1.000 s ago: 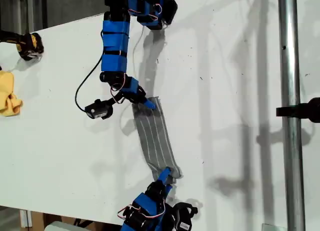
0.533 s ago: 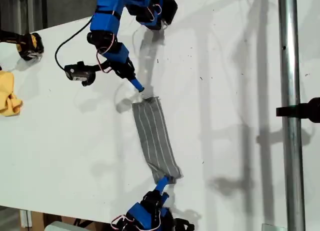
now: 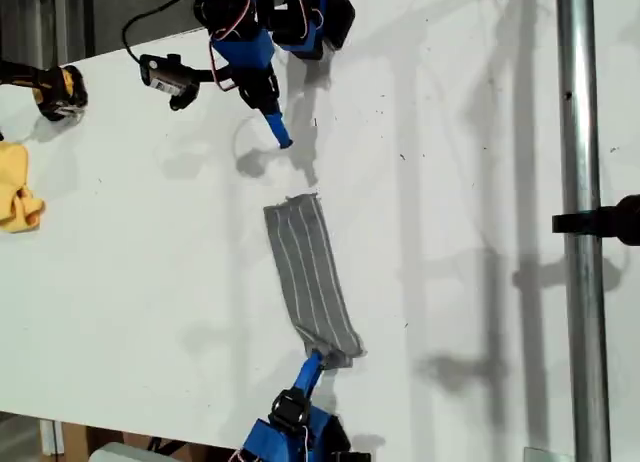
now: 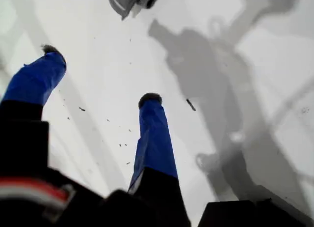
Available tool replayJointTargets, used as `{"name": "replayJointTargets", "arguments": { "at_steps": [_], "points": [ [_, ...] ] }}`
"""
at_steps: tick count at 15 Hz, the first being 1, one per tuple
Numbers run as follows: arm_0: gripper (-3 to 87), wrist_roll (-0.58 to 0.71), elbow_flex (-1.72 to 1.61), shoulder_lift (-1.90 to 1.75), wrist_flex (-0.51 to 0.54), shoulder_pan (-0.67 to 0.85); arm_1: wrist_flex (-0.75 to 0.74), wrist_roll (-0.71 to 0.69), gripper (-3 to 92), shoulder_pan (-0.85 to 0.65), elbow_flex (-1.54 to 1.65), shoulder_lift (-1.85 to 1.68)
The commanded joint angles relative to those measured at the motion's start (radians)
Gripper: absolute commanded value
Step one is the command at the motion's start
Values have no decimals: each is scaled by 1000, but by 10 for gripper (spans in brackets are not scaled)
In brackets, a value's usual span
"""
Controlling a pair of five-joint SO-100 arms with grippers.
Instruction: Grasp corners of a towel and fold twice.
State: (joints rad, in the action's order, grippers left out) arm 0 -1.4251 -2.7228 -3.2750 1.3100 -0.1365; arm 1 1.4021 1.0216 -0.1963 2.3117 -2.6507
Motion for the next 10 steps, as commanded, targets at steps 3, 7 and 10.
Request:
{"name": "replayJointTargets", "arguments": {
  "at_steps": [3, 7, 10],
  "points": [
    [206, 147, -115, -204, -26, 57, -51, 95, 335, 38, 218, -259],
    [159, 242, -132, -206, -118, 86, -235, 75, 342, 21, 258, -118],
    [159, 247, -133, -206, -141, 86, -463, -26, 351, -21, 67, 391]
  ]
}}
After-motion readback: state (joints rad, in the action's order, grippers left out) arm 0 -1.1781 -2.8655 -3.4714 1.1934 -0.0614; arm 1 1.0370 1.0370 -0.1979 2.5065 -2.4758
